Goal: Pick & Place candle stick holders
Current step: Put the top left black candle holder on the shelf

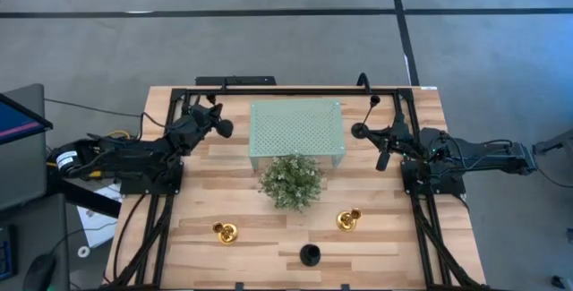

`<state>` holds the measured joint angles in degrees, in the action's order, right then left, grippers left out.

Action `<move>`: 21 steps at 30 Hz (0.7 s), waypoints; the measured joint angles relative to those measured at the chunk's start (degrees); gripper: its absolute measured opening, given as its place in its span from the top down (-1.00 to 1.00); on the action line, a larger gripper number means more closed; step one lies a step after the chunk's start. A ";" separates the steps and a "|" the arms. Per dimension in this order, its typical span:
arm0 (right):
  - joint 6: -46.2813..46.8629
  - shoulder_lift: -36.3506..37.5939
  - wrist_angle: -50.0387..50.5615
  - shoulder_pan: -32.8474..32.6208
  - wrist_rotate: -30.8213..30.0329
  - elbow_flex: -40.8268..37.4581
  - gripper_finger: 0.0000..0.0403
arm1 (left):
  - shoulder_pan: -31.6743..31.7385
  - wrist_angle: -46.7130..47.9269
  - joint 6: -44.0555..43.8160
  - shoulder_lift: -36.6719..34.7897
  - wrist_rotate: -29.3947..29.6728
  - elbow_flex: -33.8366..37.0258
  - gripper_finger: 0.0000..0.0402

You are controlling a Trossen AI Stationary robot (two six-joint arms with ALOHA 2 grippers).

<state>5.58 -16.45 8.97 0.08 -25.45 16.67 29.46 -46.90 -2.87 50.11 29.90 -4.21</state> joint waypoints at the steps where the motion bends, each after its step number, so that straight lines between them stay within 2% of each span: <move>1: 0.00 0.01 0.00 0.01 0.00 0.00 1.00 | -0.31 0.07 0.00 0.01 0.00 -0.50 0.95; 8: -0.01 0.01 0.00 0.00 0.00 0.00 1.00 | -3.03 3.24 4.79 -0.01 -0.03 -6.85 0.95; 15: -0.02 0.01 0.00 0.02 0.00 0.00 1.00 | -5.26 15.39 7.81 -0.01 -0.04 -17.75 0.95; 21: -0.07 0.01 0.00 0.00 0.00 0.00 1.00 | -5.93 22.76 14.54 0.01 2.07 -26.82 0.95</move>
<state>5.52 -16.45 8.97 0.08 -25.45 16.67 23.53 -24.14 11.67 50.13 31.97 -31.03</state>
